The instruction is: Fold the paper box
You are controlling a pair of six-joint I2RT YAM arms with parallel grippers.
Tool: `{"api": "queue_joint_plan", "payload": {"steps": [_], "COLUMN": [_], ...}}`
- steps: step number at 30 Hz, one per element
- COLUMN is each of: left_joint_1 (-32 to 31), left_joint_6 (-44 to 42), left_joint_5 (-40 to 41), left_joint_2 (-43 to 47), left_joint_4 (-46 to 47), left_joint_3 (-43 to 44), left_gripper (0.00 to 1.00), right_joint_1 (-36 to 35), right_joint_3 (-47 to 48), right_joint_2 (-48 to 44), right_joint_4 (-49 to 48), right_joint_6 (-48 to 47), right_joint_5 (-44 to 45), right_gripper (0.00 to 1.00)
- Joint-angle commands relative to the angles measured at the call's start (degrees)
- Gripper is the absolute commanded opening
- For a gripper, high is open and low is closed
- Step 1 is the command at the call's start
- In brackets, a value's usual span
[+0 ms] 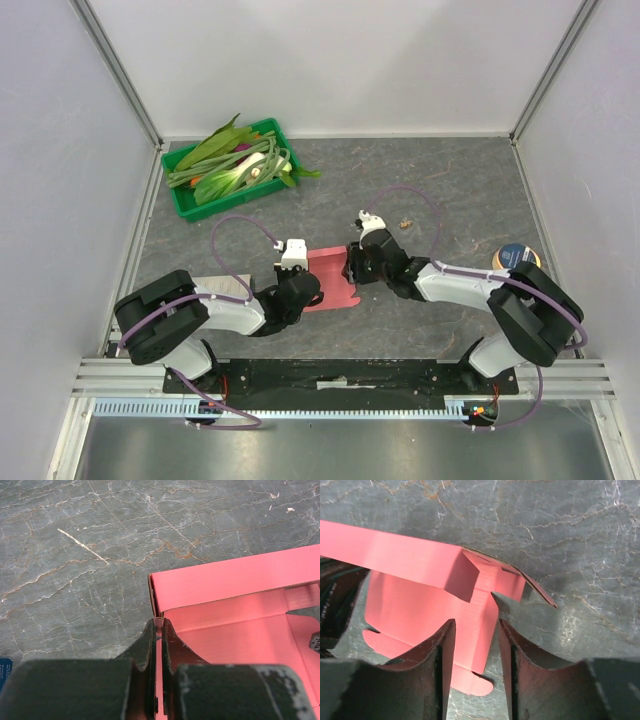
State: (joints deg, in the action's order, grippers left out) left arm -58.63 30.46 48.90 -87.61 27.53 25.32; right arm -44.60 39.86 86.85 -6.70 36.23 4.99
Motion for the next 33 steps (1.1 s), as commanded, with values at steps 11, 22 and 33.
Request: {"api": "queue_joint_plan", "payload": {"steps": [11, 22, 33], "left_joint_1": [-0.69, -0.69, -0.69], "left_joint_6": [3.03, 2.68, 0.31], "left_joint_5": [-1.53, -1.27, -0.74], "left_joint_2": [-0.45, 0.07, 0.43], "left_joint_4": [-0.99, -0.99, -0.81], "left_joint_3": [-0.54, -1.06, -0.80], "left_gripper": [0.02, 0.02, 0.02], "right_joint_1": [0.39, 0.83, 6.19], "right_joint_3": [0.75, -0.49, 9.01], "right_joint_2": [6.31, 2.19, -3.17], "right_joint_4": [10.47, 7.58, 15.40], "right_joint_6": [4.90, -2.18, -24.96], "right_joint_5": [11.59, 9.25, 3.97], "right_gripper": [0.15, 0.25, 0.48]}}
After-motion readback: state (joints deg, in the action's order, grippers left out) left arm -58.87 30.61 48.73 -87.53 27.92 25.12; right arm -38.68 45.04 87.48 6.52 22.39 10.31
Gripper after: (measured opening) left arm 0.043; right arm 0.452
